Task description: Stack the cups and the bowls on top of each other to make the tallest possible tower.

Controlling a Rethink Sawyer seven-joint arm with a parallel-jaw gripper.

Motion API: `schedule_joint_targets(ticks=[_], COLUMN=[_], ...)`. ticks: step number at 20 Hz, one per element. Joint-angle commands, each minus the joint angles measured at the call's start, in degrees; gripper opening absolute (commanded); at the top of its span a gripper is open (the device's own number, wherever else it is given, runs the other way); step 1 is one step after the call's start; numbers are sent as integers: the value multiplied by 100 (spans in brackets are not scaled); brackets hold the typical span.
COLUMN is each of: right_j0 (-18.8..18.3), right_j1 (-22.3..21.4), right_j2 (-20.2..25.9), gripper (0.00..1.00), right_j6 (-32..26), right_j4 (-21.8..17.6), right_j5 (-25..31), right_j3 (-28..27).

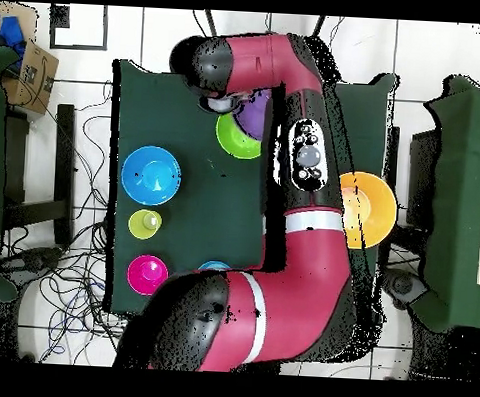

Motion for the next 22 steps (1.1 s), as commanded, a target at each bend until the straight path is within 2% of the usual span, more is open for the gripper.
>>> schedule_joint_targets(ticks=[1,7,13,19,22], right_j0=[-183,-284,-416,-301,-215], right_j1=[-286,-594,-889,-1128,-1173], right_j2=[-198,-263,-256,-325,-371], gripper=[0,0,0,0,0], right_j6=[-1509,-1084,-882,-578,-463], right_j4=[-313,-354,-257,-262,-277], right_j5=[-645,-1203,-1513,-1619,-1581], right_j3=[1413,2303,3055,3445,3457])
